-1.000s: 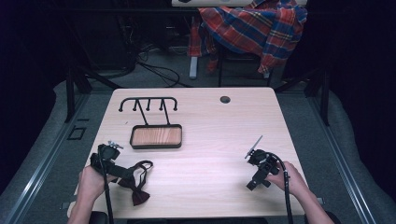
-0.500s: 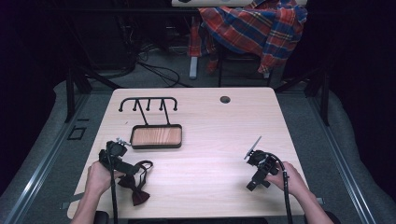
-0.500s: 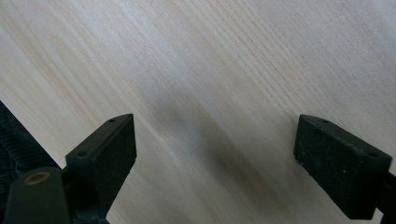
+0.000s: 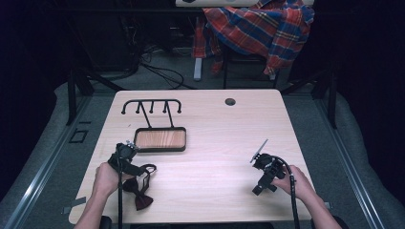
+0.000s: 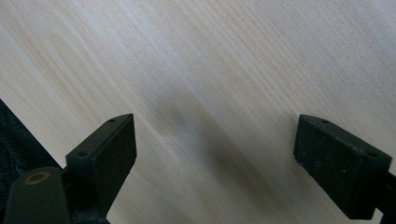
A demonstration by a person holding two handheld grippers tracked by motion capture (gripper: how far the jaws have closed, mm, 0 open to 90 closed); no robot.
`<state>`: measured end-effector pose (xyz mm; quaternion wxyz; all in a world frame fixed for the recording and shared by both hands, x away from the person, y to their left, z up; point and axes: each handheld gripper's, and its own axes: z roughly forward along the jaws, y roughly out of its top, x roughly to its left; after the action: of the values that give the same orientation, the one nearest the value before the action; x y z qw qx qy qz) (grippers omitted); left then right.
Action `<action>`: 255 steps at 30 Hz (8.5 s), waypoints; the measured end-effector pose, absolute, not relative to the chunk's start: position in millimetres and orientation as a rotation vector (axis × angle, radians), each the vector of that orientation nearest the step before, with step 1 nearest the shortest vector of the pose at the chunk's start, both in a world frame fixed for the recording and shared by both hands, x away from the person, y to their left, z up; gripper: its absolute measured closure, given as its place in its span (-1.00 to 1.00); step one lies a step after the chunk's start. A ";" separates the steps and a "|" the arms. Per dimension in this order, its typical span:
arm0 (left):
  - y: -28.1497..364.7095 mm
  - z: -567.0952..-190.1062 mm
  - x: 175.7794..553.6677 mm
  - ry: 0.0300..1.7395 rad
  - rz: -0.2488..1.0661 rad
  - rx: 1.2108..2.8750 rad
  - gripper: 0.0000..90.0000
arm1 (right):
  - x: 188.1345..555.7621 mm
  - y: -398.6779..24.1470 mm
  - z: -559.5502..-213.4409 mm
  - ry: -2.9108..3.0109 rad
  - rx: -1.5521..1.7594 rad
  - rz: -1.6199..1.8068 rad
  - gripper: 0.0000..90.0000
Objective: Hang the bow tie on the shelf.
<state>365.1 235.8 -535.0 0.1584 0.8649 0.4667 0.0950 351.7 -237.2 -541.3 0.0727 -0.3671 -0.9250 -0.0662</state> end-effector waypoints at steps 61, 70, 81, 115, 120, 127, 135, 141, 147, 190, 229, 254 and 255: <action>245.7 -507.7 340.7 1.251 0.427 2.395 0.97 | 350.7 -238.3 -540.6 -2.775 -1.105 -0.208 -0.71; 251.0 -492.7 332.0 1.243 0.509 2.294 0.97 | 351.2 -238.5 -539.8 -2.781 -1.103 -0.193 -0.71; 256.9 -478.3 325.1 1.241 0.580 2.205 0.97 | 350.2 -238.7 -539.7 -2.784 -1.107 -0.202 -0.71; 270.7 -456.6 323.9 1.238 0.671 2.084 0.97 | 348.5 -241.2 -540.5 -2.776 -1.111 -0.195 -0.71; 275.2 -450.9 327.9 1.247 0.691 2.063 0.97 | 348.5 -241.4 -541.2 -2.775 -1.111 -0.202 -0.71; 280.5 -446.1 332.4 1.258 0.715 2.045 0.97 | 348.9 -242.9 -541.2 -2.776 -1.111 -0.204 -0.71; 286.3 -442.8 335.4 1.270 0.729 2.031 0.97 | 348.2 -242.9 -540.6 -2.780 -1.123 -0.197 -0.71; 289.4 -440.1 338.0 1.279 0.732 2.017 0.97 | 348.3 -243.8 -540.8 -2.774 -1.120 -0.206 -0.71; 289.6 -438.5 342.4 1.286 0.727 2.012 0.97 | 348.2 -243.9 -540.2 -2.776 -1.115 -0.200 -0.71; 277.1 -403.5 387.7 1.270 0.725 2.035 0.97 | 347.9 -243.9 -540.2 -2.772 -1.106 -0.201 -0.71; 272.7 -394.8 444.4 1.358 0.779 2.142 0.97 | 347.6 -243.5 -541.5 -2.771 -1.094 -0.180 -0.71; 282.2 -426.3 452.9 1.412 0.709 2.188 0.91 | 347.0 -242.4 -542.4 -2.768 -1.091 -0.170 -0.71; 281.0 -426.9 452.5 1.404 0.717 2.199 0.90 | 346.9 -242.4 -542.9 -2.765 -1.089 -0.173 -0.71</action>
<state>452.5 281.0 -426.9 0.2161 0.7936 0.5066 0.2587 346.9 -242.4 -542.9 0.0823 -0.3646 -0.9257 -0.0579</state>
